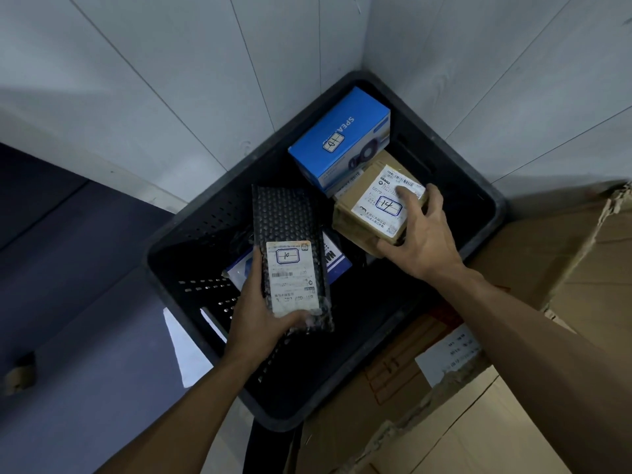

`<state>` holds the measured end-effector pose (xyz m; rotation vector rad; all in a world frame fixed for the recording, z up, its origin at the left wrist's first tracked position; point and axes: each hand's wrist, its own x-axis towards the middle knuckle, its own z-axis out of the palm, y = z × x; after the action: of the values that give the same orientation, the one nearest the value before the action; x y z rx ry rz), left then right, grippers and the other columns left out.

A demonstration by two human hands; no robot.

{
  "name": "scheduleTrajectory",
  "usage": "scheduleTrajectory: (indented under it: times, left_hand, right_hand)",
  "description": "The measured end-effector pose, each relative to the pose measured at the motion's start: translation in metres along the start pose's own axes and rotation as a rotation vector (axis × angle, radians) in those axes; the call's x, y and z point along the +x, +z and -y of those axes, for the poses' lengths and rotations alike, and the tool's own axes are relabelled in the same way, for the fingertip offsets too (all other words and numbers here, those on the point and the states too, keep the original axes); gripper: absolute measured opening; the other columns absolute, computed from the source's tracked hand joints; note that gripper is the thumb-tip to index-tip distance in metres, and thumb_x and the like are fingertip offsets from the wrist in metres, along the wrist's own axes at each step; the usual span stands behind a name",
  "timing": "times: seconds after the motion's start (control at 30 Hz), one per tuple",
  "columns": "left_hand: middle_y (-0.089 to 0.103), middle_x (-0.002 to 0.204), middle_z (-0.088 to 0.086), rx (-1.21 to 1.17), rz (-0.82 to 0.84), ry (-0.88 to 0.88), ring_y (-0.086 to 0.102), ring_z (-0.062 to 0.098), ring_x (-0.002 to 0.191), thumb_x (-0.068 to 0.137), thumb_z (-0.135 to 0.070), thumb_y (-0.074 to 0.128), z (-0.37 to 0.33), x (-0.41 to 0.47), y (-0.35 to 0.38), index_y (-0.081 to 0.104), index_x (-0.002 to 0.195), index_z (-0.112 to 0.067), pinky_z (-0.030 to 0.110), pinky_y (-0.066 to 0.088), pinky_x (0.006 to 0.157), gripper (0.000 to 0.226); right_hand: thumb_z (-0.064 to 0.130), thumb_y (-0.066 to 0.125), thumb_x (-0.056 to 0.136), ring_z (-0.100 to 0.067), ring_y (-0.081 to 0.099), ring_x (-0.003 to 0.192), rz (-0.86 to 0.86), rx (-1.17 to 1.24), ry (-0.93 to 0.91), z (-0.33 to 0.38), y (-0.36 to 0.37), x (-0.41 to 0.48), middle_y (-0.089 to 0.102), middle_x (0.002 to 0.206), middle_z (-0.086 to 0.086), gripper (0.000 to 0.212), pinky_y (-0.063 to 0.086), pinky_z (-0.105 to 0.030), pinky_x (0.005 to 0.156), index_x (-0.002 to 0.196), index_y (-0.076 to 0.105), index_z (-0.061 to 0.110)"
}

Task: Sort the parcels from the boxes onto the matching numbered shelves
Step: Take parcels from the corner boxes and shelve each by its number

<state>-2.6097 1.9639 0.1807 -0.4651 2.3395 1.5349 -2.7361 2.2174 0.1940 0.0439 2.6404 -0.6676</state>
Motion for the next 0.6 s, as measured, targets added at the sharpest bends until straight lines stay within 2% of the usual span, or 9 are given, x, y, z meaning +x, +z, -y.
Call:
scheduleTrajectory:
  times: [0.07, 0.13, 0.17, 0.23, 0.3, 0.37, 0.43, 0.5, 0.6]
  left_hand:
    - [0.03, 0.143, -0.02, 0.024, 0.047, -0.034, 0.029, -0.014, 0.129, 0.05, -0.033, 0.098, -0.001, -0.002, -0.003, -0.002, 0.158, -0.036, 0.01, 0.027, 0.105, 0.147]
    - [0.02, 0.142, -0.011, 0.088, 0.114, -0.055, 0.021, -0.011, 0.125, 0.047, -0.03, 0.1, -0.001, -0.006, -0.005, -0.012, 0.156, -0.038, 0.024, 0.025, 0.111, 0.156]
    - [0.017, 0.141, -0.011, 0.12, 0.146, -0.054, 0.02, -0.01, 0.124, 0.048, -0.028, 0.1, 0.0, -0.007, -0.006, -0.015, 0.154, -0.039, 0.027, 0.024, 0.112, 0.157]
    - [0.015, 0.141, -0.01, 0.167, 0.183, -0.043, 0.02, -0.009, 0.124, 0.054, -0.024, 0.099, 0.005, -0.01, -0.007, -0.018, 0.153, -0.039, 0.024, 0.026, 0.111, 0.154]
    - [0.019, 0.14, -0.006, 0.202, 0.184, -0.019, 0.023, -0.011, 0.121, 0.062, -0.018, 0.096, 0.012, -0.012, -0.006, -0.017, 0.154, -0.035, 0.009, 0.028, 0.106, 0.146]
    - [0.023, 0.136, -0.002, 0.229, 0.163, 0.001, 0.027, -0.012, 0.116, 0.069, -0.014, 0.091, 0.018, -0.013, -0.004, -0.014, 0.156, -0.029, -0.007, 0.026, 0.092, 0.137]
    - [0.023, 0.135, -0.003, 0.241, 0.139, 0.023, 0.028, -0.012, 0.116, 0.072, -0.013, 0.088, 0.02, -0.013, -0.003, -0.013, 0.156, -0.026, -0.005, 0.028, 0.092, 0.132]
    - [0.017, 0.138, -0.008, 0.255, 0.128, 0.047, 0.025, -0.01, 0.122, 0.071, -0.016, 0.09, 0.02, -0.013, -0.001, -0.013, 0.156, -0.024, 0.005, 0.031, 0.101, 0.133]
    - [0.01, 0.141, -0.011, 0.271, 0.12, 0.071, 0.017, -0.009, 0.126, 0.065, -0.019, 0.094, 0.014, -0.012, 0.004, -0.014, 0.155, -0.021, 0.01, 0.023, 0.106, 0.14]
  right_hand:
    - [0.042, 0.078, 0.08, -0.036, 0.02, 0.145, 0.001, -0.006, -0.008, 0.0, 0.0, 0.0, -0.008, 0.164, -0.014, 0.1, 0.032, -0.044, 0.115, 0.157, 0.017, 0.022]
    - [0.046, 0.076, 0.082, -0.037, 0.02, 0.146, 0.01, -0.008, -0.005, 0.0, 0.001, -0.001, -0.009, 0.164, -0.014, 0.099, 0.031, -0.044, 0.115, 0.157, 0.017, 0.022]
    - [0.047, 0.075, 0.083, -0.037, 0.019, 0.146, 0.012, -0.004, -0.001, 0.001, 0.001, -0.001, -0.009, 0.164, -0.014, 0.098, 0.031, -0.043, 0.115, 0.157, 0.017, 0.022]
    - [0.047, 0.075, 0.083, -0.037, 0.02, 0.146, 0.016, 0.0, -0.001, 0.002, 0.001, -0.001, -0.009, 0.164, -0.015, 0.097, 0.031, -0.043, 0.115, 0.157, 0.017, 0.022]
    - [0.047, 0.075, 0.083, -0.037, 0.022, 0.144, 0.018, -0.007, -0.007, 0.003, 0.001, -0.003, -0.009, 0.164, -0.015, 0.097, 0.031, -0.043, 0.114, 0.157, 0.017, 0.022]
    - [0.046, 0.075, 0.083, -0.037, 0.023, 0.144, 0.022, -0.01, -0.011, 0.003, 0.001, -0.004, -0.01, 0.164, -0.014, 0.097, 0.032, -0.043, 0.114, 0.157, 0.017, 0.022]
    - [0.046, 0.075, 0.083, -0.037, 0.022, 0.144, 0.029, -0.015, -0.012, 0.003, 0.002, -0.004, -0.011, 0.164, -0.012, 0.097, 0.031, -0.043, 0.114, 0.157, 0.016, 0.023]
    - [0.046, 0.075, 0.083, -0.037, 0.02, 0.145, 0.034, -0.018, -0.012, 0.002, 0.002, -0.004, -0.011, 0.164, -0.012, 0.098, 0.03, -0.043, 0.115, 0.158, 0.016, 0.023]
    - [0.046, 0.075, 0.083, -0.037, 0.02, 0.145, 0.031, -0.017, -0.015, 0.002, 0.002, -0.003, -0.011, 0.164, -0.012, 0.098, 0.03, -0.043, 0.115, 0.158, 0.016, 0.023]
